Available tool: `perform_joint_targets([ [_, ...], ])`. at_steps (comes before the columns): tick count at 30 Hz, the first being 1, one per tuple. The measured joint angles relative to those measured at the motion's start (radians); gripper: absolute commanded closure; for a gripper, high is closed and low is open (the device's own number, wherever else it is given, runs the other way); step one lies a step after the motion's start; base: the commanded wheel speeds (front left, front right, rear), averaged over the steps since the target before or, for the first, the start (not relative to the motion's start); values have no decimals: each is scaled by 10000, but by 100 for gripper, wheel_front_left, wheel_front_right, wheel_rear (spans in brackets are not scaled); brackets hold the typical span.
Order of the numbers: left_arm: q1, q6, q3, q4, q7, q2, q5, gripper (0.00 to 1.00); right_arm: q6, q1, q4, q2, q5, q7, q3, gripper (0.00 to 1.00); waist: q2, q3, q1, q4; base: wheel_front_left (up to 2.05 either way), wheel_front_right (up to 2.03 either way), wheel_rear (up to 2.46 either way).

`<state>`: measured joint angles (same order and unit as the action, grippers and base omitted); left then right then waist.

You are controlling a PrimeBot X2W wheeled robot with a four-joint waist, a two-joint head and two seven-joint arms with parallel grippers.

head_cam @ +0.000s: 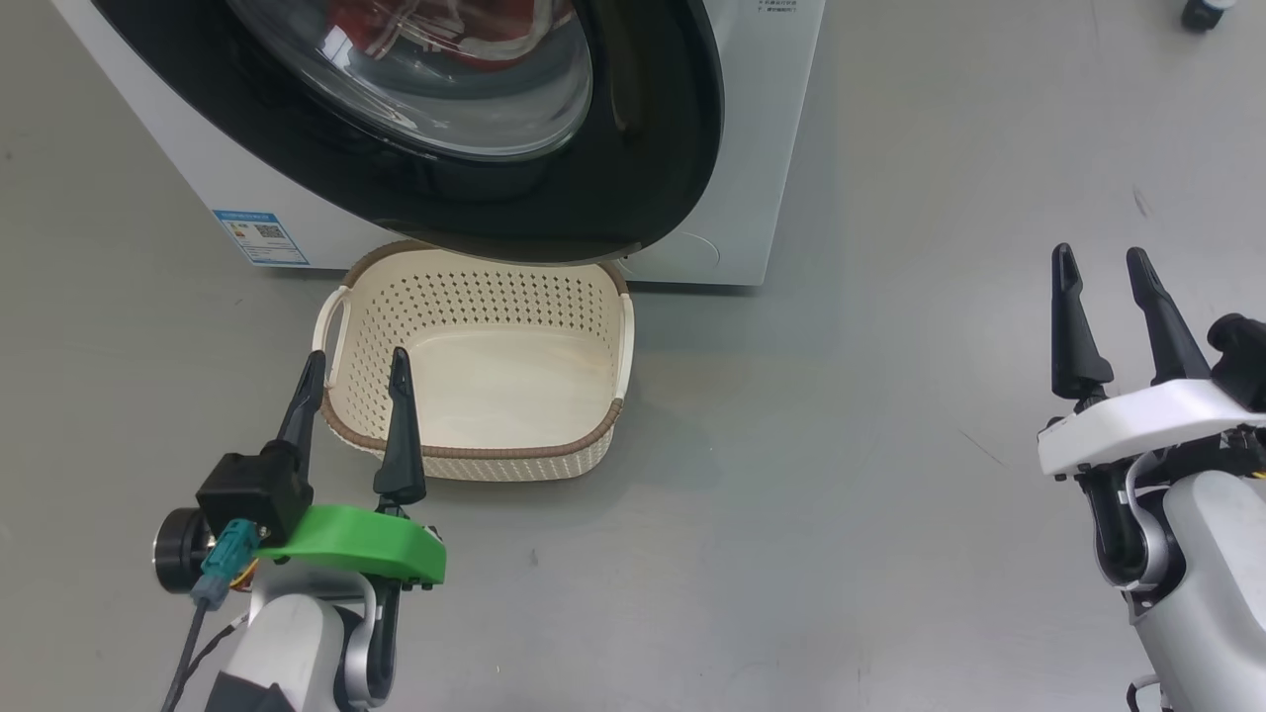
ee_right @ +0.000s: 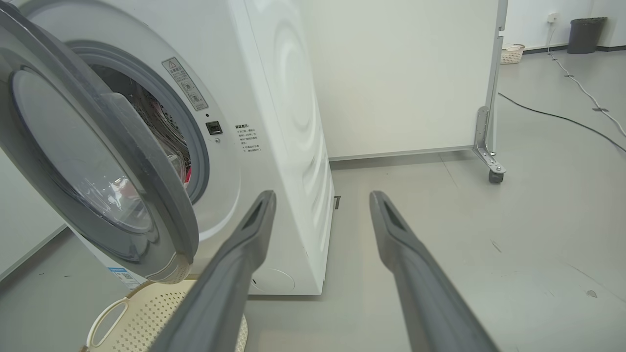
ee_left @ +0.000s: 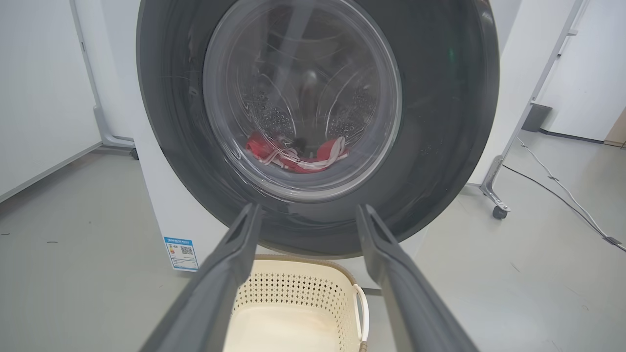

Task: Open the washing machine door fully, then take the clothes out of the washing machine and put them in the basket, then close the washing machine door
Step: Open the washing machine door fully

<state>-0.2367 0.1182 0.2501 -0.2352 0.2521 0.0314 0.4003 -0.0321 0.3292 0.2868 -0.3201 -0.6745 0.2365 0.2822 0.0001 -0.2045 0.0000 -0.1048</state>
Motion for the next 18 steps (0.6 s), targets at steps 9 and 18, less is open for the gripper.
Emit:
perform_joint_targets([
  [9,219,0,-242,12,0,10,-61,0,209,-820,-424,217,234,75,-121,0,0,125,0,121,0,0,0],
  [18,287,0,-259,23,0,12,-75,0,276,-1429,-865,391,458,82,-291,0,0,106,1,231,0,0,0],
])
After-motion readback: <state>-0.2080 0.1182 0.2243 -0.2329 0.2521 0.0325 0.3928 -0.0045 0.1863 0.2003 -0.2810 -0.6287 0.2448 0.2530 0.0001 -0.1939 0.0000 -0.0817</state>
